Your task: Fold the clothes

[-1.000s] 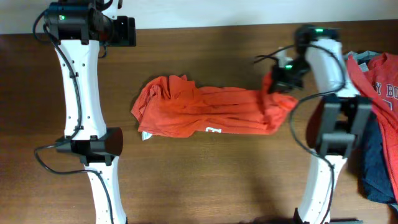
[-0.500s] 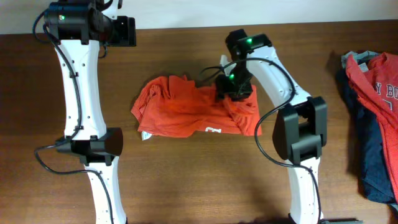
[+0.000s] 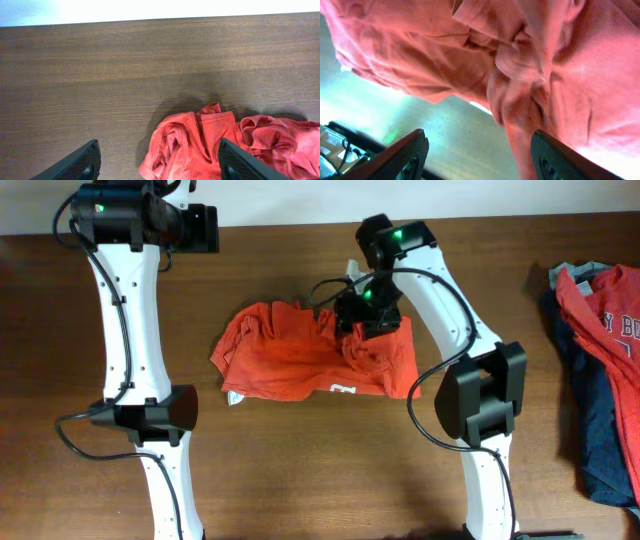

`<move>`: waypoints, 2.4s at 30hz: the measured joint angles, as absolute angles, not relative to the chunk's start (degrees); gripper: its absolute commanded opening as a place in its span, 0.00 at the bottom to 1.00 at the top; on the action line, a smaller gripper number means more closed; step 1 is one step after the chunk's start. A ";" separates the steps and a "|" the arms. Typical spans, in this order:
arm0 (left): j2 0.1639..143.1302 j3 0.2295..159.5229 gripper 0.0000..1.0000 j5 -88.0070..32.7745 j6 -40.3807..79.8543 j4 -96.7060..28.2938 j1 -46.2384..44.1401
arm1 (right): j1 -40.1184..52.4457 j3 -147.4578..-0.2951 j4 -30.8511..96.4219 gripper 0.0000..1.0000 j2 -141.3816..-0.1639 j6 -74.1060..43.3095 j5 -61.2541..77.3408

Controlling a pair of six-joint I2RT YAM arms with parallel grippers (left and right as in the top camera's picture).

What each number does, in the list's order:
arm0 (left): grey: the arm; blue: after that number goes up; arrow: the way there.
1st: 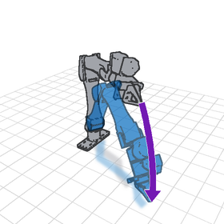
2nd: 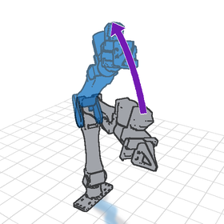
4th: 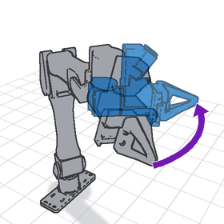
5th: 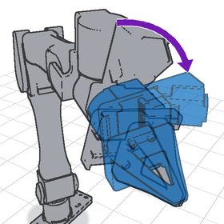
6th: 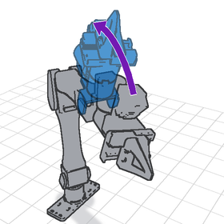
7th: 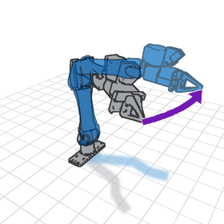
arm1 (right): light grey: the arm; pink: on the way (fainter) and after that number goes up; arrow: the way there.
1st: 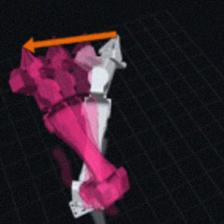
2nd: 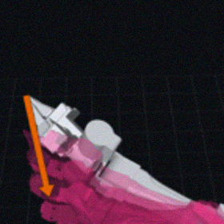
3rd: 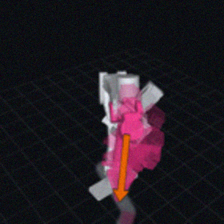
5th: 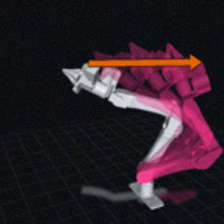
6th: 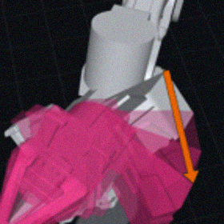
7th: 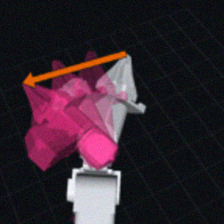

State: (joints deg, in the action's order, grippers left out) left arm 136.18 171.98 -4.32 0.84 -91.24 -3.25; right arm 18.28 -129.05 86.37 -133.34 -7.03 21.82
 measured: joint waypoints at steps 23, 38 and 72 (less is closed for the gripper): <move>136.07 159.22 0.74 -8.93 0.91 -95.20 -3.25 | 12.38 -134.02 90.06 0.73 -133.34 -7.40 10.48; 136.33 120.70 0.73 -21.56 -5.04 -78.85 -0.54 | -1.74 -134.15 91.42 0.75 -133.34 -0.43 16.23; 132.77 106.34 0.00 -29.52 -12.43 -69.36 6.13 | -3.88 -134.15 93.76 0.79 -133.34 1.34 11.44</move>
